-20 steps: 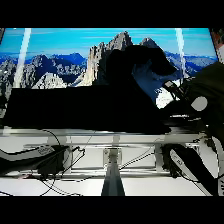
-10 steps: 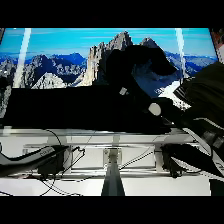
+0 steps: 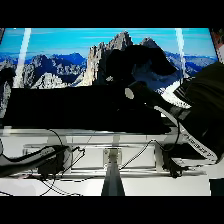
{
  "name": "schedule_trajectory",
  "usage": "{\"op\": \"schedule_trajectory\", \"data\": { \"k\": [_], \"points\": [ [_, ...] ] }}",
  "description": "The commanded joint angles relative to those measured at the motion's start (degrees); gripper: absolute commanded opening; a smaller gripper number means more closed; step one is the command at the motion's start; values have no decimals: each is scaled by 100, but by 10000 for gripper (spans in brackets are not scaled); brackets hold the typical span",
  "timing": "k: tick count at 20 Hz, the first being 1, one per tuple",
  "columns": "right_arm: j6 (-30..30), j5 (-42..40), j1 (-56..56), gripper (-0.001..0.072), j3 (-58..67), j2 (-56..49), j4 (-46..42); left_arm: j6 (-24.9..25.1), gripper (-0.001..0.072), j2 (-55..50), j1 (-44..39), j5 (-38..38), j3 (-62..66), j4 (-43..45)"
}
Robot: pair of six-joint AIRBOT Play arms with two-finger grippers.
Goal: Fold the clothes and pants, and hang the long-sleeved shirts on hangers.
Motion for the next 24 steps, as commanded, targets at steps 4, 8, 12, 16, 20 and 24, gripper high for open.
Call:
{"op": "schedule_trajectory", "data": {
  "k": [4, 8, 12, 16, 20, 24],
  "points": [
    [848, 1088, 13, 483, 302, -345, -981, 4, 328, 0, -28, 66, 4, -26],
    [879, 1095, 17, 18, 337, -345, -966, 2, 327, 0, -28, 66, 4, -28],
    [313, 1685, 17, 18, 953, -343, -973, 2, 328, -20, -28, 66, 4, -31],
    [-199, 2337, 17, 17, 2041, -155, -1021, 0, 328, -24, -28, 61, 4, -33],
    [-184, 2164, 11, 17, 2474, 476, -1510, 2, 327, -33, -28, 63, 4, -33],
    [-59, 2553, -321, 18, 2468, 894, -2367, 2, 327, -35, -31, 22, 4, -37]
  ]
}}
